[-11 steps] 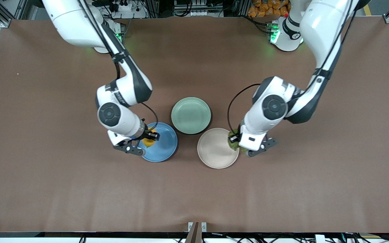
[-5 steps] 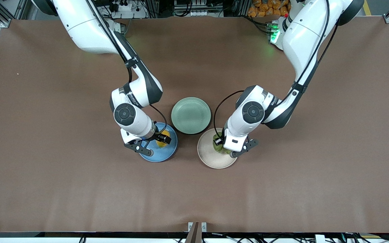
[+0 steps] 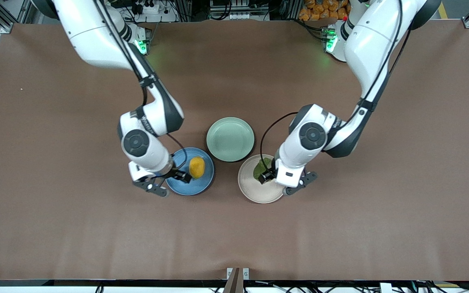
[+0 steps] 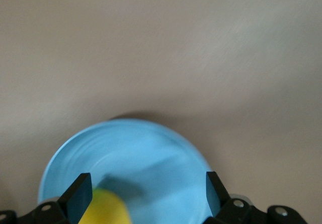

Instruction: Place lemon and lettuce in plates

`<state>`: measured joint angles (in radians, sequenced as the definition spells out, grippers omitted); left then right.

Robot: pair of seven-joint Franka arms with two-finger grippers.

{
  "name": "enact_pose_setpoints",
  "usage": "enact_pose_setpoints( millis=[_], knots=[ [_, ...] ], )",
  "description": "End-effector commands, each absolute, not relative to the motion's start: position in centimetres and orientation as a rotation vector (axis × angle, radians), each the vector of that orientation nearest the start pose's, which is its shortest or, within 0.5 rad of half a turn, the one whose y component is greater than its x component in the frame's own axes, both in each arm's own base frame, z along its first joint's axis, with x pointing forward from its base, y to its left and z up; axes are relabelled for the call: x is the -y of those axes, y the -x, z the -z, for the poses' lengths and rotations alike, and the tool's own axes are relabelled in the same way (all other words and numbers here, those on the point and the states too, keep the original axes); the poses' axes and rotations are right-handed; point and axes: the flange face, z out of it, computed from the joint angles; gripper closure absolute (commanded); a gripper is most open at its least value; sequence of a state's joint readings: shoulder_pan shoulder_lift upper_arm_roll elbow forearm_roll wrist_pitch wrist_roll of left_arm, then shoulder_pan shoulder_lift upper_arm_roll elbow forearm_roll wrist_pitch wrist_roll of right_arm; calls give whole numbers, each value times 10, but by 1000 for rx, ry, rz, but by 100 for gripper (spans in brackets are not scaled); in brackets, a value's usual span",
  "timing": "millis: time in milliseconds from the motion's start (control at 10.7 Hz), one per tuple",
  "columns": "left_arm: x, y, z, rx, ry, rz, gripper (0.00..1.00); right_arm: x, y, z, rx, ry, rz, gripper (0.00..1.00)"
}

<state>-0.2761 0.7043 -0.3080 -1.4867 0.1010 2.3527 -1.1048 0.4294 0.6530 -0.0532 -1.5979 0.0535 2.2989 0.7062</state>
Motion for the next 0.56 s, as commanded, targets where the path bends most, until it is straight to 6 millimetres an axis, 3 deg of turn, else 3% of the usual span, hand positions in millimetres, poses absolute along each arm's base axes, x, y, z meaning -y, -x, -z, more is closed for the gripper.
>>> enact_pose_setpoints(
  millis=[0,93,374,467],
  knots=[
    [332,-647,-347,778,3249,208,0,-194,-666,-251,-489,3109,45,0],
    [323,-648,-366,686,3258,232,0,-163,-666,-244,-439,3124,14,0],
    [265,-659,-412,428,3240,259,0,-79,-668,-241,-342,3126,-33,0],
    [250,-657,-427,413,3217,236,0,-67,-664,-241,-311,3128,-44,0]
  ],
)
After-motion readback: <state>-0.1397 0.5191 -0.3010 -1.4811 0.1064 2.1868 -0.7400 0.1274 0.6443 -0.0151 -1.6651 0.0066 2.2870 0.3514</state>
